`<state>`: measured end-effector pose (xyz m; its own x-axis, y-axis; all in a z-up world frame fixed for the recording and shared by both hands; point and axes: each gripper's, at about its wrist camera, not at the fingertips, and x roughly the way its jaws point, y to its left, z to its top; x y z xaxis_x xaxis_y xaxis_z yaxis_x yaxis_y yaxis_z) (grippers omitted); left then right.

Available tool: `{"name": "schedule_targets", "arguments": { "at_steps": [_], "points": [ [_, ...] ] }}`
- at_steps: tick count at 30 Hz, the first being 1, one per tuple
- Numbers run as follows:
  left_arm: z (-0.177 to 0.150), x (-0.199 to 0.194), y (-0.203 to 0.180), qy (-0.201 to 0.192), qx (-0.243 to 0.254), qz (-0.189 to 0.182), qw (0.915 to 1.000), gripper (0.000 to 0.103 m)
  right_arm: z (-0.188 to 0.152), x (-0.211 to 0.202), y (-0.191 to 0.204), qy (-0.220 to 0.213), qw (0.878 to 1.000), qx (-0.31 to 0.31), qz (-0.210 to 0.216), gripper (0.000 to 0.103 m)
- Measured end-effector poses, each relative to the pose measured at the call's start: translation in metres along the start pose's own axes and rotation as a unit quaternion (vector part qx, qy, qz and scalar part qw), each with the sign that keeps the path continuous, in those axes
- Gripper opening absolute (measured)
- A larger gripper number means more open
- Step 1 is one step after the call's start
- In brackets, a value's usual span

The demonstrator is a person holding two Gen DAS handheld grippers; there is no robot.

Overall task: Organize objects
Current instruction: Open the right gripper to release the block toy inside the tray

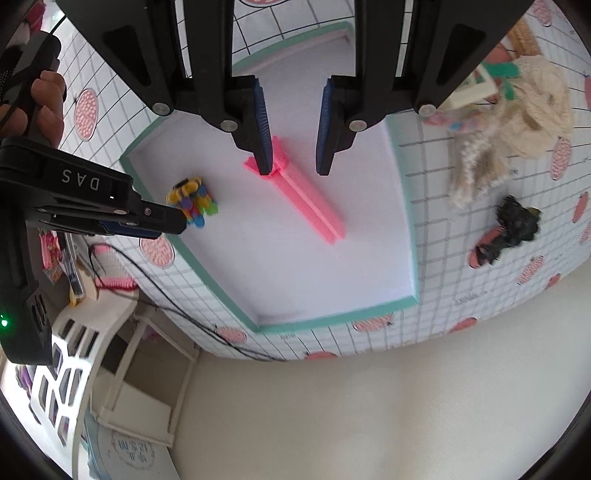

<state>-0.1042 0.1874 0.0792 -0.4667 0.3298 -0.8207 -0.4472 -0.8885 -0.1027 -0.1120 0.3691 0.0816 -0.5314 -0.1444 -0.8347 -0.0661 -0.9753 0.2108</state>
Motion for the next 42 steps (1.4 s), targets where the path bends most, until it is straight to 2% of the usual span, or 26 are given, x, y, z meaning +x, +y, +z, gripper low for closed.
{"name": "schedule_targets", "arguments": {
  "at_steps": [2,3,4,6,13,16,17,18,19,24,33,35,36,42],
  "points": [
    [0.005,-0.009,0.005,-0.008,-0.011,0.007,0.9999,0.040,0.007,-0.007,0.005,-0.001,1.000,-0.001,0.000,0.037],
    [0.008,-0.013,0.008,-0.011,-0.017,0.012,0.9997,0.050,0.011,-0.011,0.007,-0.003,1.000,0.001,0.000,0.037],
    [0.010,-0.017,0.010,-0.015,-0.022,0.016,0.9995,0.052,0.017,-0.015,0.011,-0.003,1.000,0.002,-0.002,0.038],
    [0.014,-0.024,0.017,-0.016,-0.033,0.024,0.9990,0.052,0.025,-0.019,0.016,-0.003,1.000,0.003,-0.004,0.041],
    [0.025,-0.037,0.048,-0.010,-0.098,0.062,0.9932,0.052,0.045,-0.033,0.034,-0.003,1.000,0.026,-0.009,0.042],
    [0.028,-0.046,0.054,-0.018,-0.110,0.076,0.9909,0.052,0.048,-0.033,0.041,0.001,0.999,0.031,-0.014,0.042],
    [0.029,-0.048,0.054,-0.018,-0.112,0.076,0.9905,0.053,0.048,-0.031,0.043,0.003,0.999,0.035,-0.015,0.042],
    [0.030,-0.049,0.054,-0.017,-0.116,0.077,0.9901,0.060,0.047,-0.027,0.045,0.007,0.999,0.042,-0.015,0.042],
    [0.030,-0.050,0.055,-0.018,-0.120,0.078,0.9895,0.067,0.046,-0.024,0.046,0.011,0.999,0.048,-0.014,0.042],
    [0.022,-0.049,0.059,-0.018,-0.132,0.091,0.9869,0.075,0.032,-0.003,0.049,0.034,0.997,0.062,-0.014,0.042],
    [-0.002,-0.024,0.078,0.017,-0.156,0.098,0.9828,0.077,0.003,0.022,0.044,0.066,0.996,0.051,-0.029,0.042],
    [-0.008,-0.018,0.083,0.025,-0.167,0.101,0.9806,0.086,-0.001,0.025,0.042,0.070,0.996,0.049,-0.036,0.042],
    [-0.010,-0.016,0.085,0.027,-0.167,0.102,0.9803,0.092,-0.004,0.027,0.041,0.075,0.995,0.046,-0.040,0.042],
    [-0.020,-0.011,0.078,0.028,-0.133,0.121,0.9833,0.092,-0.011,0.032,0.041,0.079,0.995,0.022,-0.055,0.046]
  ]
}}
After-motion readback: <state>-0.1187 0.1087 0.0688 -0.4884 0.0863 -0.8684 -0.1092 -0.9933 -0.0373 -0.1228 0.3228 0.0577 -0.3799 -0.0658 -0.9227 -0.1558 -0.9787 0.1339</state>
